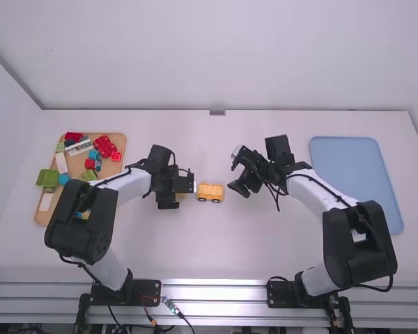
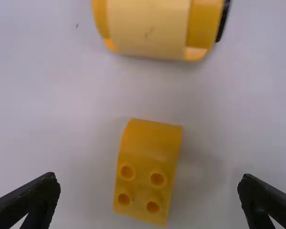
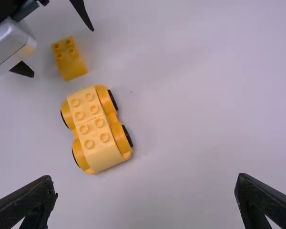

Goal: Assemble lego blocks to make yellow taxi

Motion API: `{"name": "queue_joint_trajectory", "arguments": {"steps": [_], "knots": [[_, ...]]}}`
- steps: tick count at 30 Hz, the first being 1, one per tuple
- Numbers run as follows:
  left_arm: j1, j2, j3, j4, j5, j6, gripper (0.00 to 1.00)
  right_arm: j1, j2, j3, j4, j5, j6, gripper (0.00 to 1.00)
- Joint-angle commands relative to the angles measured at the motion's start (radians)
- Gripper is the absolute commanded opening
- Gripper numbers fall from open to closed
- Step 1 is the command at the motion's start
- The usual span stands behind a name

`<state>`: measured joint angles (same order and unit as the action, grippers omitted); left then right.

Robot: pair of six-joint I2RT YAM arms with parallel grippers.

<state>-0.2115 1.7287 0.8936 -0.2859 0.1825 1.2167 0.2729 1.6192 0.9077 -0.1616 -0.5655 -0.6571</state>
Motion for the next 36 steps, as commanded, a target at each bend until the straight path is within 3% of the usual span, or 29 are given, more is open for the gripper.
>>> {"name": "queue_joint_trajectory", "arguments": {"steps": [1, 5, 7, 10, 19, 27, 29, 32, 36], "knots": [[0.002, -0.017, 0.079, -0.041, -0.029, -0.122, 0.99, 0.000, -0.034, -0.005, -0.001, -0.011, -0.014, 0.99], [0.040, -0.048, 0.199, -0.195, 0.087, -0.093, 0.99, 0.000, -0.034, -0.005, -0.004, -0.010, -0.067, 0.99], [0.064, -0.060, 0.226, -0.193, 0.110, -0.143, 0.99, 0.001, -0.034, -0.005, -0.004, -0.010, -0.076, 0.99], [0.131, -0.083, 0.290, -0.212, 0.141, -0.363, 0.99, 0.001, -0.034, -0.005, 0.001, -0.010, -0.061, 0.99], [0.165, -0.086, 0.359, -0.229, -0.043, -0.842, 0.99, -0.005, -0.034, -0.004, 0.003, -0.010, -0.054, 0.99], [0.217, -0.089, 0.358, -0.305, 0.382, -0.294, 0.99, -0.005, -0.063, -0.004, -0.023, -0.018, -0.056, 0.99], [0.284, -0.089, 0.358, -0.454, 0.626, 0.101, 0.99, -0.004, -0.082, -0.005, -0.044, -0.021, -0.093, 0.99], [0.372, -0.089, 0.358, -0.654, 0.792, 0.500, 0.99, -0.006, -0.103, -0.008, -0.074, -0.066, -0.142, 0.99], [0.474, -0.076, 0.337, -0.702, 0.846, 0.603, 0.99, -0.026, -0.116, -0.056, -0.051, -0.203, -0.262, 0.99]]}}
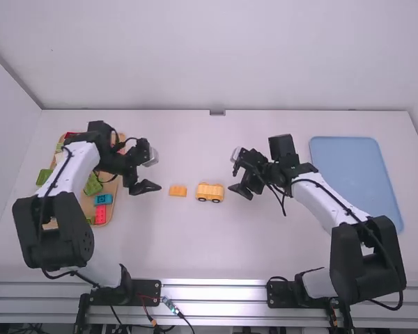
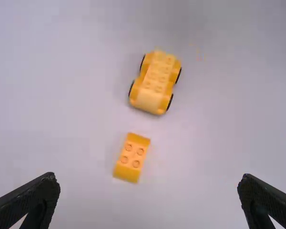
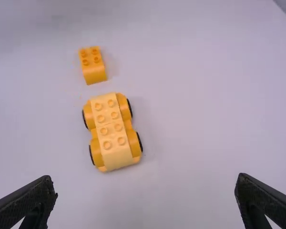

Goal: Assemble lego blocks to make yellow taxi

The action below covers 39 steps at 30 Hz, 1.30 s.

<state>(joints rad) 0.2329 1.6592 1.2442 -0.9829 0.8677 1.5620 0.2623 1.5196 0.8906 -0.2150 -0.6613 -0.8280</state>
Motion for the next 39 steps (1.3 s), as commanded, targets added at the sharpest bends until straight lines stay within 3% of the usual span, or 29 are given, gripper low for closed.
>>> {"name": "queue_joint_trajectory", "arguments": {"steps": [1, 4, 8, 11, 16, 19, 23, 30, 36, 39], "knots": [[0.035, -0.005, -0.023, 0.009, 0.146, 0.249, 0.99, -0.023, -0.016, -0.068, 0.044, -0.145, -0.111, 0.99], [0.015, -0.005, -0.064, 0.068, 0.108, 0.226, 0.99, -0.035, -0.016, -0.163, 0.222, -0.177, -0.083, 0.99], [-0.065, -0.004, -0.155, 0.282, 0.033, 0.138, 0.99, -0.014, -0.014, -0.290, 0.523, -0.084, 0.110, 0.99], [-0.116, -0.004, -0.203, 0.424, -0.052, 0.027, 0.99, 0.017, 0.013, -0.306, 0.576, -0.027, 0.154, 0.99], [-0.163, -0.004, -0.222, 0.448, -0.100, -0.037, 0.99, 0.042, 0.121, -0.188, 0.466, -0.037, 0.132, 0.99], [-0.162, -0.004, -0.222, 0.451, -0.074, -0.046, 0.99, 0.037, 0.207, -0.079, 0.321, -0.089, 0.011, 0.99], [-0.162, 0.002, -0.222, 0.453, -0.069, -0.050, 0.99, 0.042, 0.256, -0.027, 0.232, -0.148, -0.113, 0.99], [-0.163, 0.128, -0.199, 0.508, -0.045, -0.101, 0.99, 0.040, 0.293, -0.048, 0.262, -0.198, -0.148, 0.99], [-0.163, 0.183, -0.124, 0.364, -0.076, 0.026, 0.99, 0.056, 0.293, -0.113, 0.419, -0.171, -0.036, 0.99], [-0.163, 0.194, -0.126, 0.388, -0.115, 0.032, 0.99, 0.076, 0.293, -0.137, 0.498, -0.128, 0.023, 0.99]]}}
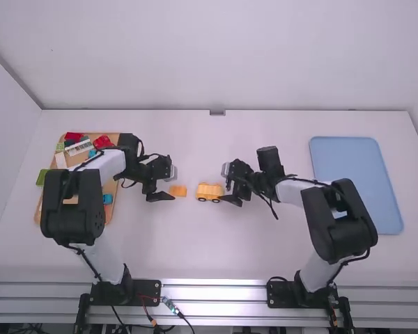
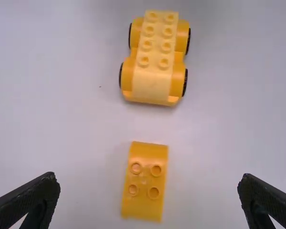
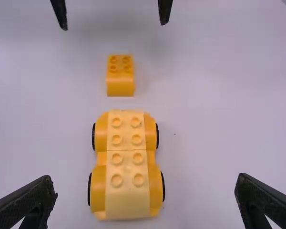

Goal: Assemble lego blocks to make yellow taxi

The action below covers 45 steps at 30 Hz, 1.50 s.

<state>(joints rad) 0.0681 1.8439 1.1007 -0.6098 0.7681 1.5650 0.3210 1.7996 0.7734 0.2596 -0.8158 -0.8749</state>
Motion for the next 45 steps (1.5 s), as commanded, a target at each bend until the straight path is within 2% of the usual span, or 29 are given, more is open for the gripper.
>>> {"name": "queue_joint_trajectory", "arguments": {"steps": [1, 4, 8, 11, 15, 19, 24, 34, 37, 45], "knots": [[0.002, 0.011, 0.013, 0.035, -0.025, 0.013, 0.99, 0.021, 0.013, -0.023, 0.034, 0.037, 0.084, 0.99], [0.002, 0.025, -0.012, 0.120, -0.031, -0.034, 0.99, 0.054, 0.013, -0.025, 0.050, 0.085, 0.111, 0.99], [0.002, 0.062, -0.012, 0.129, 0.000, -0.005, 0.99, 0.087, 0.013, -0.029, 0.047, 0.154, 0.092, 0.99], [0.002, 0.079, -0.012, 0.132, -0.005, -0.006, 0.99, 0.093, 0.013, -0.035, 0.047, 0.134, 0.058, 0.99], [0.001, 0.084, -0.010, 0.131, 0.000, -0.009, 0.99, 0.078, 0.031, -0.048, 0.064, 0.101, 0.024, 0.99], [0.001, 0.084, -0.010, 0.123, -0.003, -0.035, 0.99, 0.051, 0.153, -0.021, 0.171, 0.029, 0.066, 0.99], [0.001, 0.084, 0.008, 0.049, 0.008, 0.005, 0.99, 0.009, 0.196, 0.031, 0.079, -0.106, -0.042, 0.99], [-0.064, 0.084, 0.008, 0.114, -0.027, -0.051, 0.99, 0.030, 0.209, 0.044, 0.077, -0.072, -0.072, 0.99], [-0.084, 0.084, 0.005, 0.126, -0.027, -0.052, 0.99, 0.055, 0.265, 0.082, 0.073, -0.066, -0.065, 0.99], [-0.078, 0.084, 0.005, 0.119, -0.030, -0.052, 0.99, 0.037, 0.282, 0.092, 0.072, -0.085, -0.063, 0.99]]}}
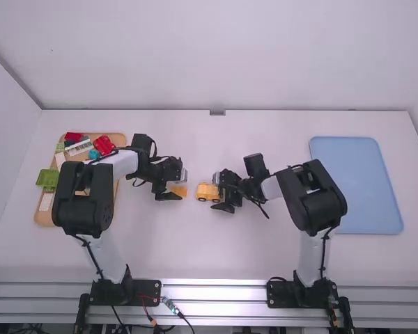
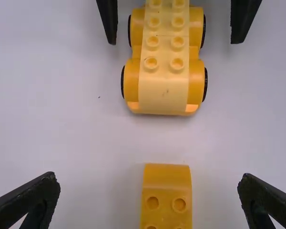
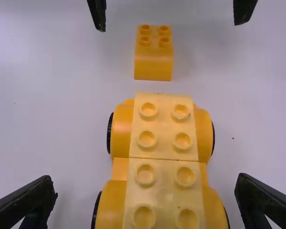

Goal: Assemble lego blocks to make yellow taxi

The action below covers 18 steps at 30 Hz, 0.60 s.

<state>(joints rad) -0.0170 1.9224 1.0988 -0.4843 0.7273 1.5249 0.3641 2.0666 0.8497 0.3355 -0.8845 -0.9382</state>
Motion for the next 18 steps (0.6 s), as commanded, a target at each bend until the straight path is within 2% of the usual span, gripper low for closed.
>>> {"name": "queue_joint_trajectory", "arguments": {"steps": [1, 9, 18], "knots": [[0.009, 0.005, 0.007, -0.003, 0.011, -0.012, 0.99, -0.003, 0.015, 0.015, 0.002, -0.016, 0.015, 0.99], [0.009, 0.006, 0.006, -0.031, 0.014, -0.011, 0.99, -0.002, 0.014, 0.016, 0.026, -0.024, 0.051, 0.99], [0.009, 0.006, -0.021, 0.005, -0.068, -0.012, 0.99, 0.003, 0.014, 0.029, 0.029, -0.029, 0.088, 0.99]]}}
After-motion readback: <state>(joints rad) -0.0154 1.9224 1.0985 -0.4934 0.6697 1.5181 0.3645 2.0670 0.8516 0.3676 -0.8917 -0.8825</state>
